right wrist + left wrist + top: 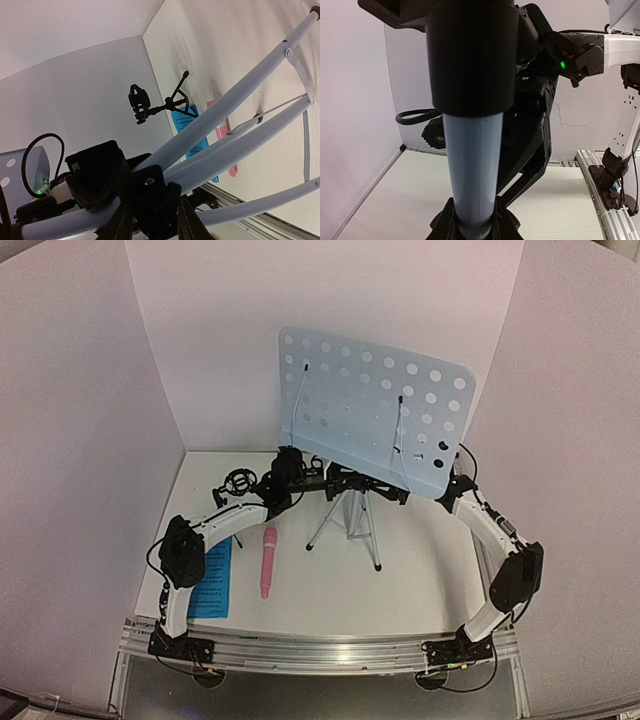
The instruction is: Pack up the instrument practice props
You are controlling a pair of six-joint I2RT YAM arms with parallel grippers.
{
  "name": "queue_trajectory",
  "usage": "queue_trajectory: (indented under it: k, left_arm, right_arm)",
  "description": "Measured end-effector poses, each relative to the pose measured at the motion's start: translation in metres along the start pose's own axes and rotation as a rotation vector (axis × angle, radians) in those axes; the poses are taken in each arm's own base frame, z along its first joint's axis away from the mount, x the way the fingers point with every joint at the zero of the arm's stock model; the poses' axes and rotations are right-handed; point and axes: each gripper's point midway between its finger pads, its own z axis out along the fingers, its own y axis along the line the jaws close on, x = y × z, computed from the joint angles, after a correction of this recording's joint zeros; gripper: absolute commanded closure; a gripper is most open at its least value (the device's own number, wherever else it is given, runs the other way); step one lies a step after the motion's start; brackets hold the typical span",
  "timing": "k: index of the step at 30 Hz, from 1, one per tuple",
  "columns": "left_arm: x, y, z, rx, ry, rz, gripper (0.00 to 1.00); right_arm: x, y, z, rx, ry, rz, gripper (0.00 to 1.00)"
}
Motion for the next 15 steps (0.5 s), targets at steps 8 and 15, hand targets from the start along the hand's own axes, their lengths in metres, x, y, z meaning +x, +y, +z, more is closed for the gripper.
queue_trajectory:
  k: [8,15]
  left_arm:
    - [0.0002,0.0003,0.0001,-0.001,0.0,0.0,1.0]
    - [0.0001,0.0018,-0.0001,-0.009,0.0,-0.001,1.0]
  right_arm:
    - [-0.0026,-0.0012,-0.0008,0.006,-0.013,0.013,0.89]
    - [-0.0036,-0.0022,-0.0018,0.008,-0.013,0.011,1.0]
